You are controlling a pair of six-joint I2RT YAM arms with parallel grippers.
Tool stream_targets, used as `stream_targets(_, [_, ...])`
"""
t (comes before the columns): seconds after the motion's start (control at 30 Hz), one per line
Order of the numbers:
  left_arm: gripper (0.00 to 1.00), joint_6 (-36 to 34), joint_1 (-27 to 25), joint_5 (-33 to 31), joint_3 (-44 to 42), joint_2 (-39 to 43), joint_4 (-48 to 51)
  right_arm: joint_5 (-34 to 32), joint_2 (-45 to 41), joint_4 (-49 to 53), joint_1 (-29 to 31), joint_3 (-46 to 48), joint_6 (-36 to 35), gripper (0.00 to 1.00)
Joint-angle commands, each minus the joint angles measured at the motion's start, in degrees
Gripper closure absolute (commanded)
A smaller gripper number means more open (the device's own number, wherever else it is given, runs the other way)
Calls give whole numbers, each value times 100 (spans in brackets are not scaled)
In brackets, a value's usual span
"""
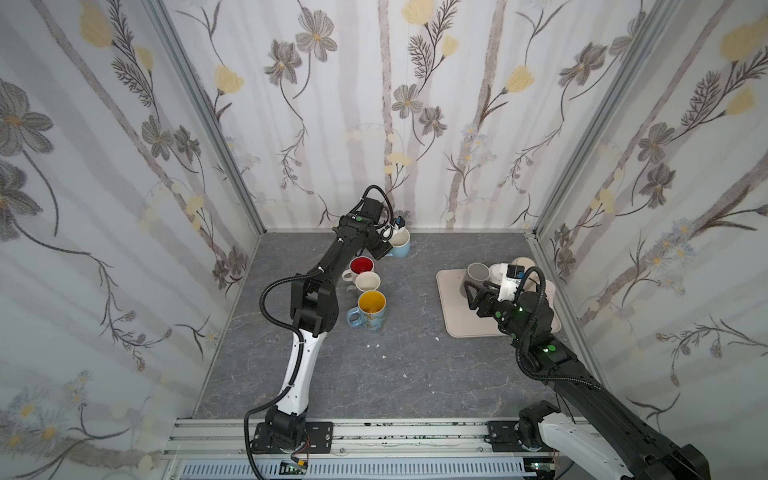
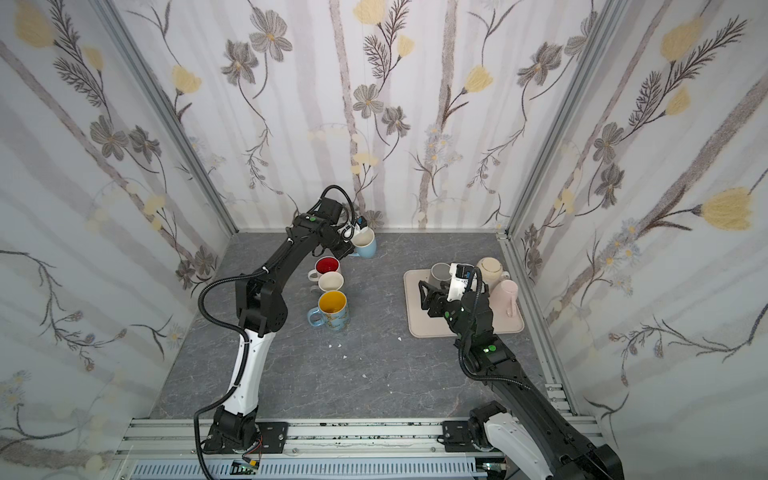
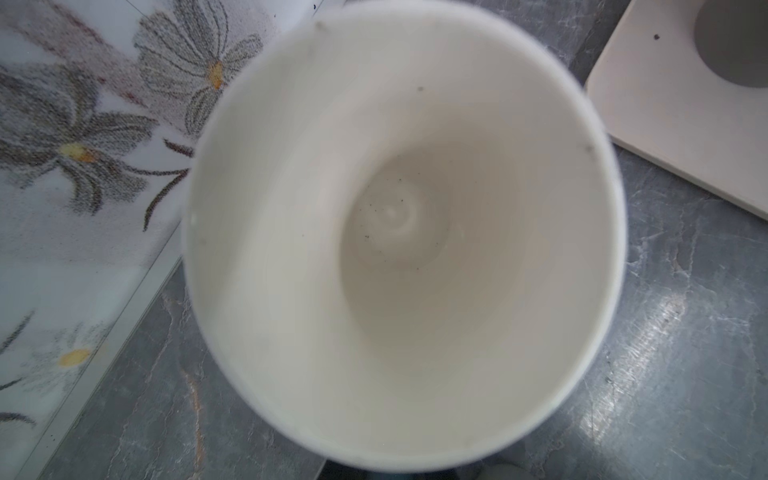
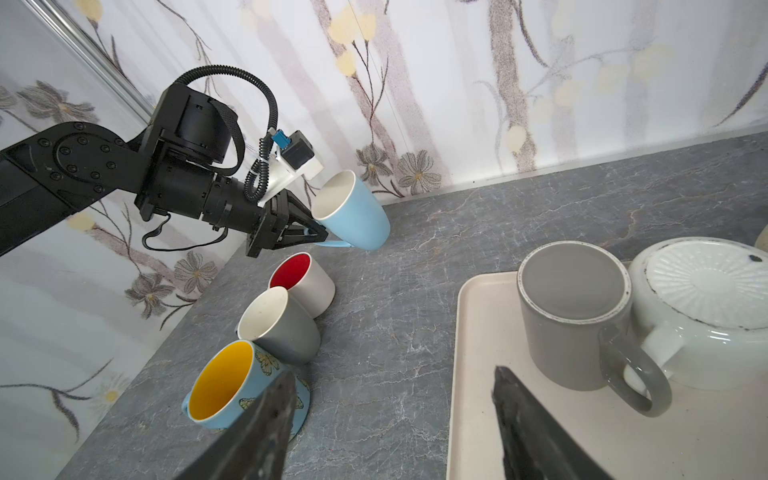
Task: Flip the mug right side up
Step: 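Carry light blue mug with left gripper and lower it opening-up beside red-lined mug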
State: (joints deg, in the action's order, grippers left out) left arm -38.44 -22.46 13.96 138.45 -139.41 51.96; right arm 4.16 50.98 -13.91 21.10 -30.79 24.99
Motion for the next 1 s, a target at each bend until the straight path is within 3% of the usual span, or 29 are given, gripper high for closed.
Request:
stream_targets(0.0, [100, -297, 3, 111, 206, -151, 34, 12, 124, -282, -16, -27, 3, 27])
stream_targets(0.3, [100, -557, 13, -519, 183, -426, 256, 76, 341, -367, -49, -36, 100, 27])
stream_targets(0.73, [100, -619, 40, -510, 147, -544, 363, 96, 341, -314, -71, -50, 164, 27])
stream_targets(0.87, [83, -591, 48, -530, 137, -518, 358, 67, 334, -294, -80, -39, 164, 27])
stream_targets(0.97, [76, -548, 49, -499, 128, -490, 350, 67, 327, -274, -80, -34, 164, 27])
